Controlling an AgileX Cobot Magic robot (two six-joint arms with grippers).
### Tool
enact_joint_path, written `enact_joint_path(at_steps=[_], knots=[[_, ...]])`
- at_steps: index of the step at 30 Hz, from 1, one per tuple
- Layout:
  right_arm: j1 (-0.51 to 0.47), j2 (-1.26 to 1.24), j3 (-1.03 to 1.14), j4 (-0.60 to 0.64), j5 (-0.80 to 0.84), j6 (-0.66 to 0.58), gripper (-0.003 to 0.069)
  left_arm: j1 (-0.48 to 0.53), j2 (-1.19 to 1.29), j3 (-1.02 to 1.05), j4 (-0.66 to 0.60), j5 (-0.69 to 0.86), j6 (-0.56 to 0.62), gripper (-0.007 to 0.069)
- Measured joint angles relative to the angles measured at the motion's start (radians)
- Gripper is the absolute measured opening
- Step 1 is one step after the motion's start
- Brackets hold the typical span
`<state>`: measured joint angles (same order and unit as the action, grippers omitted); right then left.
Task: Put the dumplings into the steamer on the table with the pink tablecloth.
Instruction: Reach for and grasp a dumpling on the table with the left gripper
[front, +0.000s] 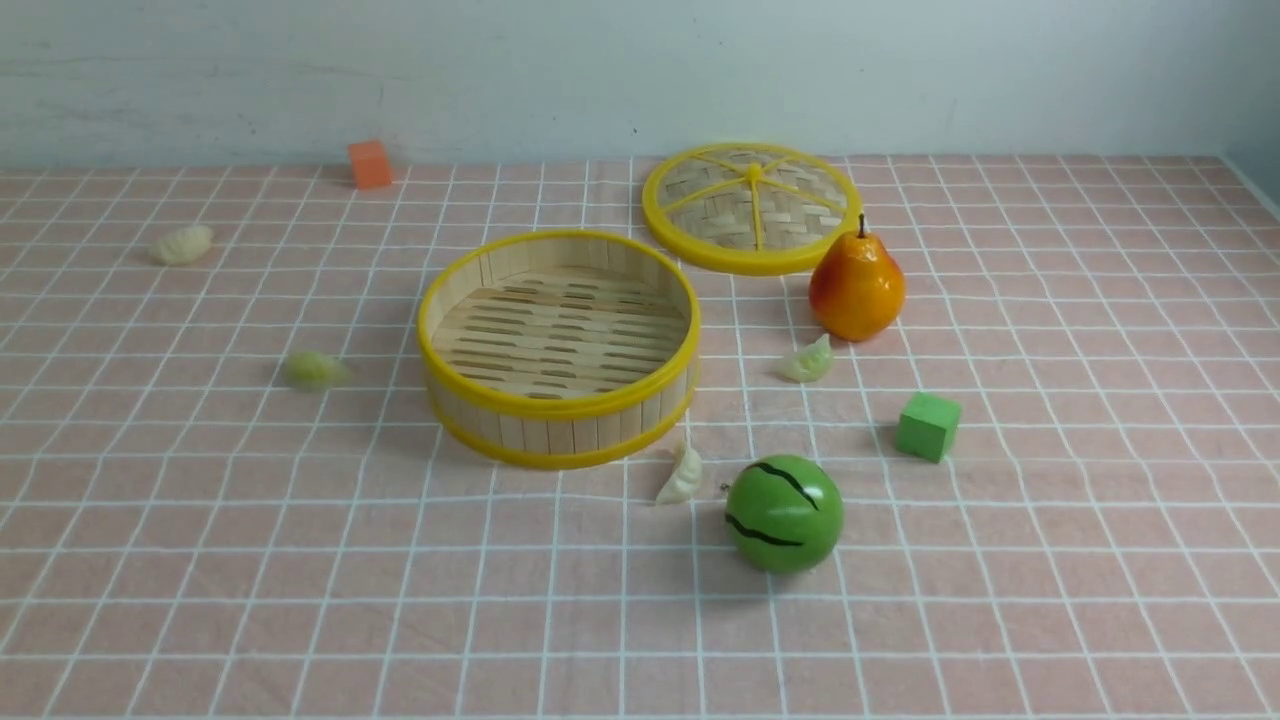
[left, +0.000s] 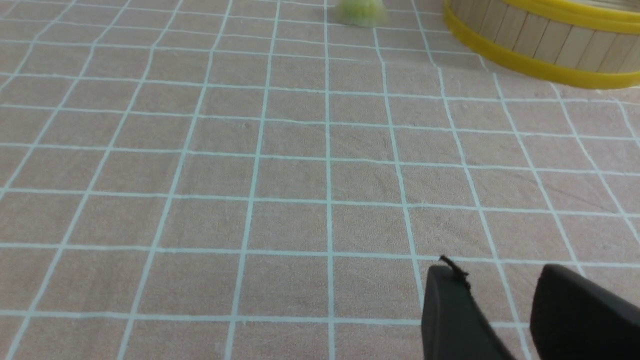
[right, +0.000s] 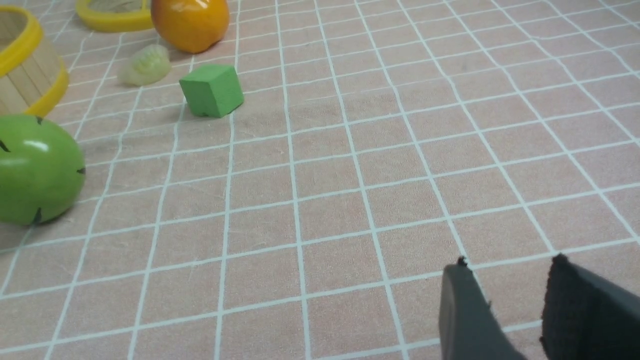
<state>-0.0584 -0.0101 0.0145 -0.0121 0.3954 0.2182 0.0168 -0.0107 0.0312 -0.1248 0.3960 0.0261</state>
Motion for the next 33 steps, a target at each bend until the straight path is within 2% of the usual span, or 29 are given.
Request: enact_joint_path(at_steps=[15, 21, 23, 29, 33], knots=[[0.0, 0.0, 0.0, -0.001, 0.0, 0.0, 0.0239, 0.0, 0.0, 0.0, 0.014, -0.003, 0.003, 0.0237], [0.0, 0.0, 0.0, -0.01, -0.001, -0.001, 0.0239, 0.0, 0.0, 0.0, 0.023, -0.108, 0.003, 0.0237], [0.0, 0.0, 0.0, -0.051, -0.005, -0.007, 0.0239, 0.0, 0.0, 0.0, 0.023, -0.154, 0.003, 0.0237], [0.0, 0.0, 0.001, -0.345, 0.004, -0.035, 0.0239, 0.0, 0.0, 0.0, 0.023, -0.413, 0.002, 0.0237], [0.0, 0.0, 0.003, -0.447, 0.007, -0.038, 0.0239, 0.0, 0.0, 0.0, 0.022, -0.554, 0.002, 0.0237]])
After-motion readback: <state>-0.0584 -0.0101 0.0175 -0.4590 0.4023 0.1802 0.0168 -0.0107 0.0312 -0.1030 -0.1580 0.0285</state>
